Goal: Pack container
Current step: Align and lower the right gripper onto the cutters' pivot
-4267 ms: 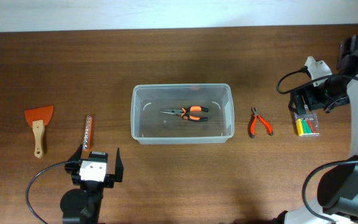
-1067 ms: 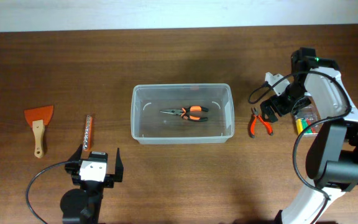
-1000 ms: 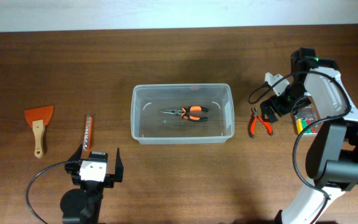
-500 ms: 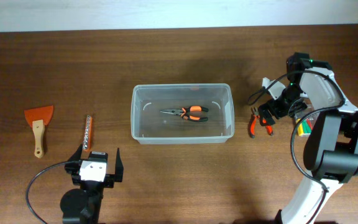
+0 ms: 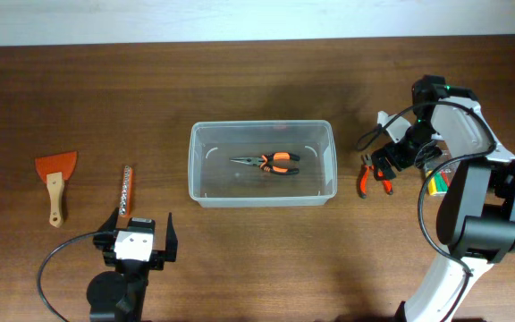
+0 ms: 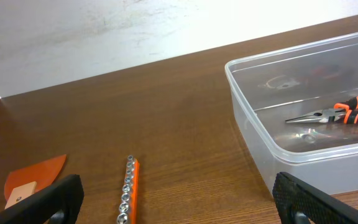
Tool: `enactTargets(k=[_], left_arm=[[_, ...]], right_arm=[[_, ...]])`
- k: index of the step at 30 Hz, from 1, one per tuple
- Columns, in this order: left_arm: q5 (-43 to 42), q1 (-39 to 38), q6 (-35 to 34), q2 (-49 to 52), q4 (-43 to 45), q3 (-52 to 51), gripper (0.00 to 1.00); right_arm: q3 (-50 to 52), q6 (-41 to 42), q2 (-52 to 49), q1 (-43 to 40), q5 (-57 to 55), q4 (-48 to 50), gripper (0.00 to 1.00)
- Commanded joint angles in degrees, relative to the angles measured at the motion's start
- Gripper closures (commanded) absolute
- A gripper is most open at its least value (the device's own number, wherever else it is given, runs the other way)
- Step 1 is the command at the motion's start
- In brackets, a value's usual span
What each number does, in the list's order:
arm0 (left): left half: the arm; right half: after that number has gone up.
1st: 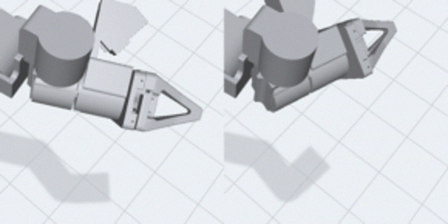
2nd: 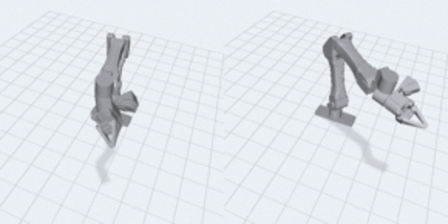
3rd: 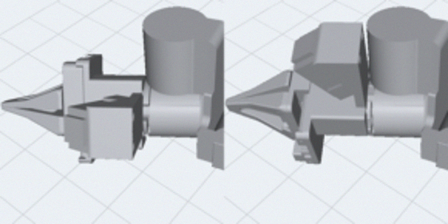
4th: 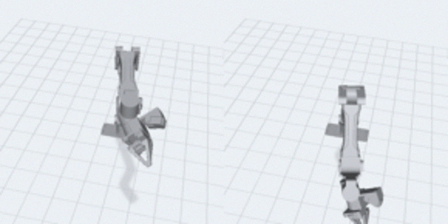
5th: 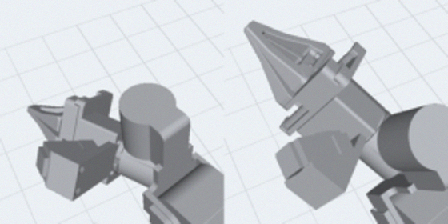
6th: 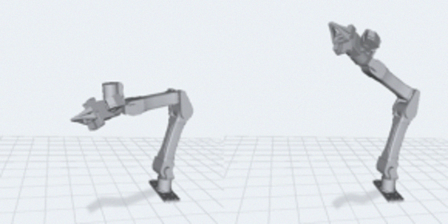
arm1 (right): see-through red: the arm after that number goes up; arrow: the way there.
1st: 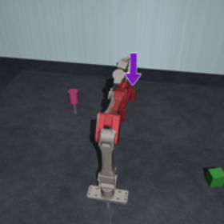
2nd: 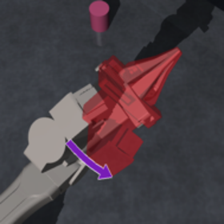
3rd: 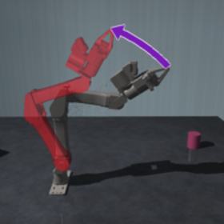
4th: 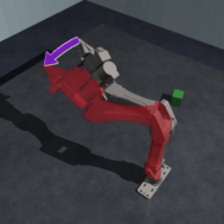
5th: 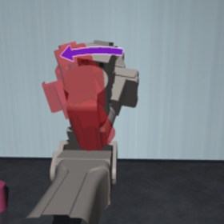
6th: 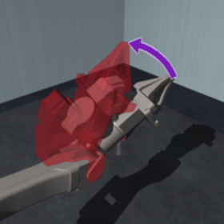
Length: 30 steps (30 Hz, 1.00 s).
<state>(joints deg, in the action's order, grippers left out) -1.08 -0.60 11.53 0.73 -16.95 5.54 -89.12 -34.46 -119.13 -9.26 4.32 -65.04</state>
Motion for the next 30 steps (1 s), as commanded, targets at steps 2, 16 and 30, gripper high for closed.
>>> enactTargets(k=[2, 16, 30], left_arm=[[-0.59, 0.28, -0.28, -0.44, 0.04, -0.31, 0.01], [-0.59, 0.28, -0.28, -0.44, 0.04, -0.31, 0.01], [-0.59, 0.28, -0.28, -0.44, 0.04, -0.31, 0.01]], right_arm=[[0.22, 0.42, -0.31, 0.37, -0.55, 0.13, 0.01], [0.44, 1.90, -0.31, 1.51, -2.03, -0.02, 0.01], [0.48, 1.92, -0.33, 2.49, -3.13, -0.04, 0.01]])
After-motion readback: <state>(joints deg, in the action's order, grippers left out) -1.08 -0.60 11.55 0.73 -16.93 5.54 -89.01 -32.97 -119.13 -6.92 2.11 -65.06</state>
